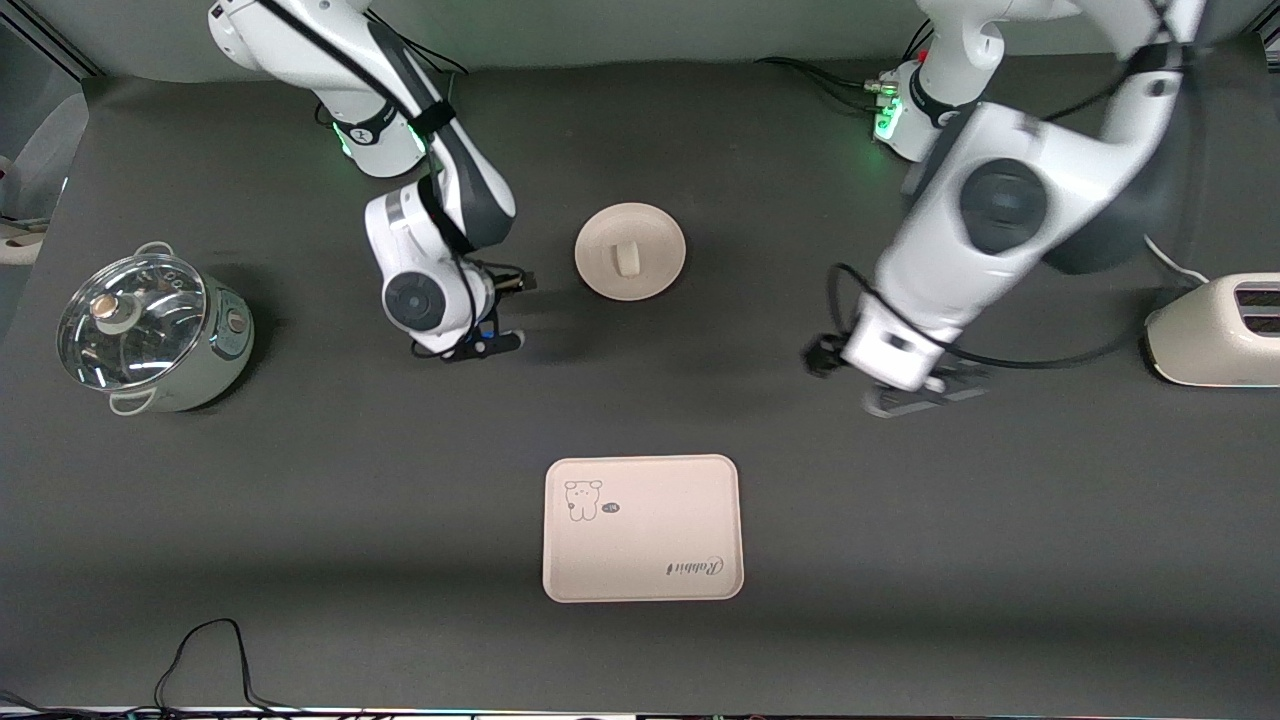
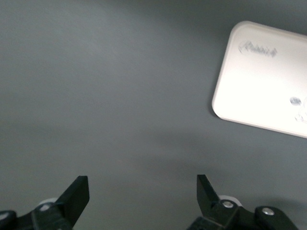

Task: Place bun in plate and plate on tray
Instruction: 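Release the bun and lift the left gripper while the right gripper approaches, then grasp the plate rim with the right gripper while the left gripper withdraws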

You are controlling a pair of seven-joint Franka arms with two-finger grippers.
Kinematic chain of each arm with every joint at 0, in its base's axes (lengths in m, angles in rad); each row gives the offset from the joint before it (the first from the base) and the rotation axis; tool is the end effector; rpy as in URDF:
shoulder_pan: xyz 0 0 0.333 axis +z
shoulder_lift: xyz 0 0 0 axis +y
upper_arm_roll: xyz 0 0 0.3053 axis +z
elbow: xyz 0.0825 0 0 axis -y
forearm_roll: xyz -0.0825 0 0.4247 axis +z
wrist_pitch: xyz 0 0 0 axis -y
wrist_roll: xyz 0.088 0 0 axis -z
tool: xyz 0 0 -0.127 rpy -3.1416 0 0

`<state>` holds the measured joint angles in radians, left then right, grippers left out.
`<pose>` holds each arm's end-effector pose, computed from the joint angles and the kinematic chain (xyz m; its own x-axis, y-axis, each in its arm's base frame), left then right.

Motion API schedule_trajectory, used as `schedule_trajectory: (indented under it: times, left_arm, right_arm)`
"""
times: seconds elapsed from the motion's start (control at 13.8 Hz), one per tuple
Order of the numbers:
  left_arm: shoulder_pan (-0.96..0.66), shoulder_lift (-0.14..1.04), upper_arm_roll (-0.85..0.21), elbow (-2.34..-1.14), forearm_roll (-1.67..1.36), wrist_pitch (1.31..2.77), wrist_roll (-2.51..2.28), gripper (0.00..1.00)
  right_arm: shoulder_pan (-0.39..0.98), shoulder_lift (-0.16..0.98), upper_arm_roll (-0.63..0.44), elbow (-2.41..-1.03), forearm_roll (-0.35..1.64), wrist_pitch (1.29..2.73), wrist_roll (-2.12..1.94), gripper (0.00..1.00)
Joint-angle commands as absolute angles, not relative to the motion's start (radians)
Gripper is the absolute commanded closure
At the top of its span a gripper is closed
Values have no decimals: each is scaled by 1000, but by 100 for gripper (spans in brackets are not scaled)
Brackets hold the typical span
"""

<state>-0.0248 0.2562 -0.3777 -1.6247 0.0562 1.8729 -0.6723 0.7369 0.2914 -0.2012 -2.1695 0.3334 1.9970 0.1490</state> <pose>0.6271 -0.2421 0.4395 0.9650 0.2616 -0.0166 0.2620 -0.9643 0.0376 0.4399 0.2858 0.1751 0.8677 0.1727 -0.4661 0.1506 -0.9850 -0.0845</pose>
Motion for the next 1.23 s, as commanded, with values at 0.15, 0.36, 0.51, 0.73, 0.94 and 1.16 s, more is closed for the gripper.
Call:
schedule_trajectory:
  times: [0.15, 0.36, 0.51, 0.73, 0.94, 1.16]
  left_arm:
    - [144, 190, -390, -1565, 44, 1709, -479, 0]
    - [215, 186, -390, -1548, 49, 1701, -419, 0]
    - [254, 184, -390, -1548, 41, 1713, -379, 0]
    - [252, 189, -355, -1526, 43, 1716, -368, 0]
    - [75, 183, -141, -1525, 41, 1724, -325, 0]
    - [-118, 164, 64, -1526, 6, 1712, -279, 0]
  right_arm:
    - [915, 229, -210, -2273, 374, 2149, 285, 0]
    - [1000, 279, -210, -2302, 426, 2269, 339, 1]
    - [1037, 299, -210, -2301, 445, 2299, 391, 1]
    - [1060, 333, -210, -2298, 446, 2358, 431, 4]
    - [1063, 354, -209, -2295, 481, 2393, 437, 8]
    - [1075, 367, -207, -2293, 503, 2413, 439, 30]
